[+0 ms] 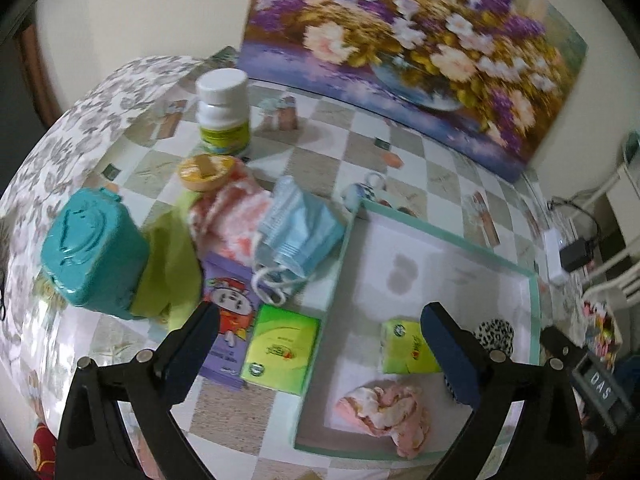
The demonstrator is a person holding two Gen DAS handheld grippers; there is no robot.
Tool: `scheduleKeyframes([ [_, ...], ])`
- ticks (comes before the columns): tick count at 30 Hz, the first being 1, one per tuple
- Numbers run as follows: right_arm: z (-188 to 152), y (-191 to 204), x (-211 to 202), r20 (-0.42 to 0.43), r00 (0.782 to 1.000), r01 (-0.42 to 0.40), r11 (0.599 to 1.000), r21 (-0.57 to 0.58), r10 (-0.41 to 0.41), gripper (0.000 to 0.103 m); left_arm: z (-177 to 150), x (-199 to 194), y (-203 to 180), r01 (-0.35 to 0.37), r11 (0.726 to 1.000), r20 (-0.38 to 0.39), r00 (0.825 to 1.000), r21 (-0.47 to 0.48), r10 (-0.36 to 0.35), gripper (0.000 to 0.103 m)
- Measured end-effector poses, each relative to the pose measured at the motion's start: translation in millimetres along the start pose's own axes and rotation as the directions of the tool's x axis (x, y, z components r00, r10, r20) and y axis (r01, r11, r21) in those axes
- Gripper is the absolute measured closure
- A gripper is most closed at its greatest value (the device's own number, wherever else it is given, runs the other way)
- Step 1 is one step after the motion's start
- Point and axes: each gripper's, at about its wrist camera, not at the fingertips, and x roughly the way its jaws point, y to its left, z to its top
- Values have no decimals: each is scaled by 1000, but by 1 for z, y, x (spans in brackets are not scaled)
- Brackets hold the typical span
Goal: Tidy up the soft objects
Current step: 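Carry the tissue pack and scrunchie into the white tray and release both, then move both tools back toward the remaining items beside the tray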
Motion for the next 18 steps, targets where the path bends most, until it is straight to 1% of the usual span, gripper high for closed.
scheduleKeyframes([
  [4, -1, 6, -1, -13, 999, -30, 1000, -5, 30, 0, 5, -3, 20, -9, 998, -7, 1000, -56, 9, 3],
  [8, -2, 18, -3, -20, 999, -47, 998, -32, 47, 0, 4, -2, 43, -63, 993, -37, 998, -104, 59, 3],
  [11, -5, 30, -4, -30, 998, -54, 997, -62, 53, 0, 3, 0, 62, -58, 985, -65, 997, -161, 48, 3],
  [13, -8, 40, -5, -39, 997, -75, 994, -82, 72, 0, 1, -1, 73, -55, 980, -71, 997, -194, 42, 3],
  [16, -14, 59, -6, -68, 988, -149, 982, -114, 142, 0, -3, -2, 84, -64, 974, -76, 996, -216, 49, 3],
  [18, -18, 72, -5, -107, 972, -224, 967, -124, 211, 0, -5, -3, 90, -76, 971, -77, 995, -225, 60, 3],
])
